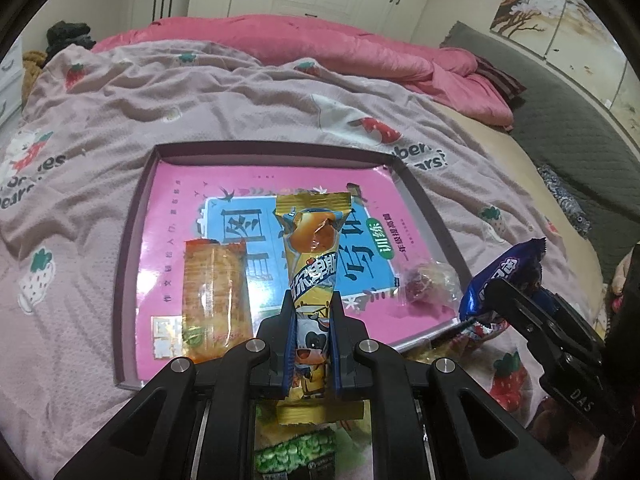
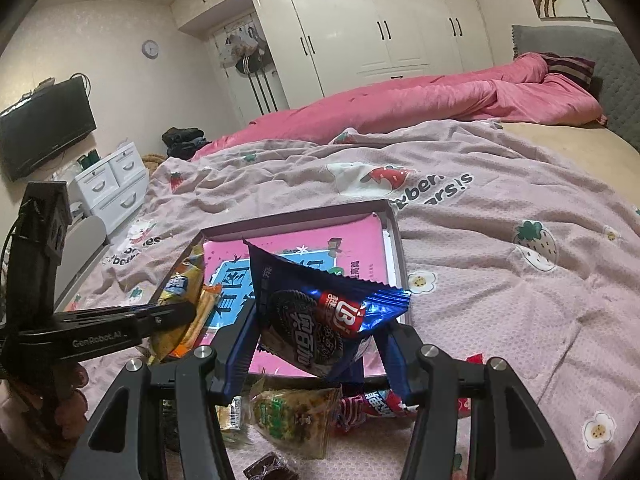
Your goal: Organize snacks
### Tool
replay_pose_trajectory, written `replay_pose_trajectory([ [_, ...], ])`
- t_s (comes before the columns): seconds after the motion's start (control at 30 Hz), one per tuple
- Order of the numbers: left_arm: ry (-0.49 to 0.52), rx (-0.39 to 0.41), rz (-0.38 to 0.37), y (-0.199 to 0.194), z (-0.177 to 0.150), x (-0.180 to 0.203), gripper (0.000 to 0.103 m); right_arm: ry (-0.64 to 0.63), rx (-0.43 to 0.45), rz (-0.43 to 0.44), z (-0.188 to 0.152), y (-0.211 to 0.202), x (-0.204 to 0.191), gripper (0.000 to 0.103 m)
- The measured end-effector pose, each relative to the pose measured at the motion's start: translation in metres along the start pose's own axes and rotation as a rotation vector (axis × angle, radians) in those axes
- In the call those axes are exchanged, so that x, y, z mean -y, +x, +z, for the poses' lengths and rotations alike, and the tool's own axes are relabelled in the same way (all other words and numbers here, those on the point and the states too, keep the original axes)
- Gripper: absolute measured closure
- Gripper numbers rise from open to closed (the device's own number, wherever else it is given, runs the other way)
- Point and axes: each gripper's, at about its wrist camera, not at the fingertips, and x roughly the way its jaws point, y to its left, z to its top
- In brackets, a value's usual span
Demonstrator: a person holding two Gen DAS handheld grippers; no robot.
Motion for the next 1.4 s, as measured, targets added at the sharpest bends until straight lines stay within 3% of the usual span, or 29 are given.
replay_pose_trajectory([
  [0.63,0.027,-0.058,-0.001,0.034,0.002,0.007,0.089,-0.043,-0.039,0.004,0.0,0.028,-0.004,0.047],
  [1.4,0.007,-0.102,0.012,0.049,0.002,-0.003,0.088,-0.121,-0.152,0.096,-0.012,0.061,-0.023,0.047],
])
